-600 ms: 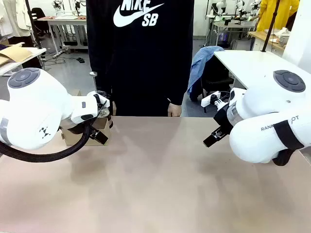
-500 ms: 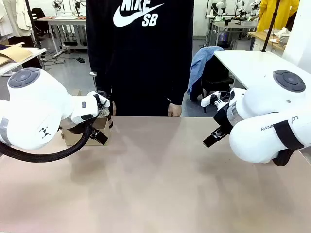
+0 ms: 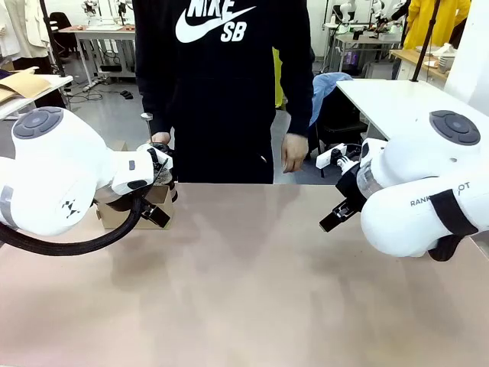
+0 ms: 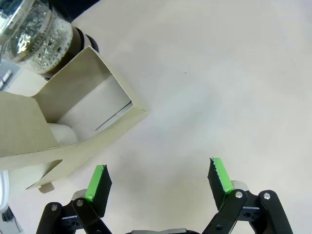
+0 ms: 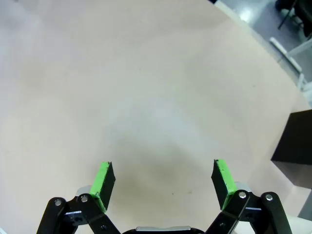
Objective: Pour a drink into a cup and package it in a carrier.
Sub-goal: Pick up the 600 ml Paper Cup and place it in the middle top area of the table.
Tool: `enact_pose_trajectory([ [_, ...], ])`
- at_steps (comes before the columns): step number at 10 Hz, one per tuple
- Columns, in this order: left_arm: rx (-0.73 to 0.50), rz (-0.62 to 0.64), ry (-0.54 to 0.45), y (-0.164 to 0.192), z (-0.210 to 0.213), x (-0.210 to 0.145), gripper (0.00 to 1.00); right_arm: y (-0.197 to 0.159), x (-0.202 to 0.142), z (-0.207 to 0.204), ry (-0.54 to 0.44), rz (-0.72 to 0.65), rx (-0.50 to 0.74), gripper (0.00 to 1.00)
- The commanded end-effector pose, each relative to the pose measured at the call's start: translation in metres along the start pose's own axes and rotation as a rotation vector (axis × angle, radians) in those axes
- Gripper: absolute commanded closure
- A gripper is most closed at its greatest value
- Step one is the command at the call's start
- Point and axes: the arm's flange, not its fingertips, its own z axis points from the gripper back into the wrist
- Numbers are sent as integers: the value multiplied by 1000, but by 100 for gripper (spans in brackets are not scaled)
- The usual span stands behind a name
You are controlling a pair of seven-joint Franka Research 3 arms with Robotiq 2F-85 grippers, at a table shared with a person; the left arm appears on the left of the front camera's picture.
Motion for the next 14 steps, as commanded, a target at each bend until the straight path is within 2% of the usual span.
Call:
enact_pose_trajectory([
  [1, 0, 1, 0, 0, 0, 0, 0, 0, 0, 0, -1, -1, 0, 0],
  [4, 0, 1, 0, 0, 0, 0, 0, 0, 0, 0, 0, 0, 0, 0],
  [6, 0, 1, 0, 0, 0, 0, 0, -17, 54, 51, -14, -51, 48, 0],
  [8, 0, 1, 0, 0, 0, 0, 0, -53, 107, 113, -49, -64, 111, 0],
  [9, 0, 1, 0, 0, 0, 0, 0, -82, 122, 134, -32, -52, 154, 0],
  [10, 0, 1, 0, 0, 0, 0, 0, -127, 125, 158, -40, 1, 254, 0],
  [12, 0, 1, 0, 0, 0, 0, 0, -212, 86, 177, -89, 65, 425, 0],
  [13, 0, 1, 0, 0, 0, 0, 0, -250, 51, 183, -177, 60, 483, 0],
  [14, 0, 1, 0, 0, 0, 0, 0, -288, -2, 188, -270, 62, 521, 0],
])
